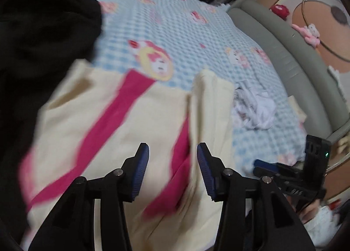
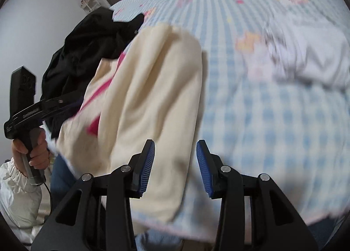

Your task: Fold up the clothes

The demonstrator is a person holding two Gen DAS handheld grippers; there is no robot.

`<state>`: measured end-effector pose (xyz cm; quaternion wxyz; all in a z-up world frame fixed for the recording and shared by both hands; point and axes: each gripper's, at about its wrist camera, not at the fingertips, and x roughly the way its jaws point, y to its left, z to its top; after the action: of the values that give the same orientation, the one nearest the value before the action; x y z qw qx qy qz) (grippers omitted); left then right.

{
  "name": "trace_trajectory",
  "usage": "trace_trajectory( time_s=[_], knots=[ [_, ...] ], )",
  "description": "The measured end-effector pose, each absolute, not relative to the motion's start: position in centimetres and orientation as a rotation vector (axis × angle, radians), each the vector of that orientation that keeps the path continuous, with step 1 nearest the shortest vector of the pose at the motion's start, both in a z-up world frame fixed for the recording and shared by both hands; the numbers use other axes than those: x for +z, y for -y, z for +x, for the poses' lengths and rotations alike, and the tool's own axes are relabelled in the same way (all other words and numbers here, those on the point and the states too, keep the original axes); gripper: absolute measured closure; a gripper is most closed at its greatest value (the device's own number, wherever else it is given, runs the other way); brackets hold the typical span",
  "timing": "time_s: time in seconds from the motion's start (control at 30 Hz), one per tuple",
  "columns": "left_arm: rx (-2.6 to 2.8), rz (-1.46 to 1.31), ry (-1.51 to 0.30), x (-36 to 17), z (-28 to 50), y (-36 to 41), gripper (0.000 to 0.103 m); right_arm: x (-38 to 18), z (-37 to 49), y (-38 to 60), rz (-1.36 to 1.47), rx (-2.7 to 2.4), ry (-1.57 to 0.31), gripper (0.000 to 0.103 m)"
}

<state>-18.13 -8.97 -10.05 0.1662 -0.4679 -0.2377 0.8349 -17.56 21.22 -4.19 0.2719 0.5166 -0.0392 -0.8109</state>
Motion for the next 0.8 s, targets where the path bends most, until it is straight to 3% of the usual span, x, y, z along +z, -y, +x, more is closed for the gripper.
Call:
trace_trajectory(
  time_s=[0.1,0.17,0.2,0.23,0.27,0.33,0.5,0.53,0.6,0.67,0.7,0.73,0.77,0.8],
  knots=[
    [2.236,-1.301,0.782,-11.1,-21.0,6.9,0.037,-4.0,-20.2,-20.2,1.398,-2.193,0.106,0.063],
    [2.166,-1.289,0.814,-11.7,-22.3,5.6,0.037,-4.6,-22.1,-19.7,1.403,-2.202,0.121,0.063],
    [2.179,-1.302,0.78,-12.0,-22.7,4.9,0.044,-5.0,-22.7,-19.4,1.407,-2.203,0.133,0.063],
    [2.203,-1.318,0.736,-12.2,-22.9,4.3,0.077,-5.4,-23.3,-19.3,1.414,-2.201,0.152,0.063],
    [2.229,-1.333,0.697,-12.4,-23.1,4.1,0.09,-6.0,-23.7,-19.0,1.421,-2.195,0.175,0.063],
    [2.313,-1.292,0.683,-11.8,-22.6,4.8,0.098,-6.7,-24.5,-18.3,1.435,-2.176,0.183,0.063],
    [2.544,-1.373,0.59,-11.8,-22.3,7.5,0.098,-8.8,-25.4,-17.1,1.475,-2.196,0.119,0.062],
    [2.555,-1.456,0.579,-12.9,-22.7,8.3,0.098,-9.6,-25.7,-17.1,1.506,-2.206,0.116,0.054],
    [2.515,-1.435,0.656,-13.0,-22.2,9.3,0.098,-10.8,-26.2,-17.4,1.559,-2.199,0.144,0.051],
    [2.455,-1.358,0.756,-12.5,-21.4,10.3,0.094,-10.2,-26.2,-17.8,1.545,-2.195,0.203,0.052],
    [2.423,-1.319,0.804,-12.2,-21.0,10.7,0.083,-9.5,-26.1,-18.0,1.515,-2.2,0.228,0.052],
    [2.39,-1.28,0.851,-12.0,-20.6,11.2,0.058,-8.6,-26.0,-18.2,1.467,-2.201,0.258,0.052],
    [2.356,-1.241,0.87,-11.7,-20.2,11.1,0.049,-7.7,-25.9,-18.3,1.415,-2.2,0.289,0.052],
    [2.323,-1.203,0.867,-11.3,-19.9,10.6,0.049,-7.0,-26.1,-18.2,1.374,-2.197,0.301,0.052]
  ],
)
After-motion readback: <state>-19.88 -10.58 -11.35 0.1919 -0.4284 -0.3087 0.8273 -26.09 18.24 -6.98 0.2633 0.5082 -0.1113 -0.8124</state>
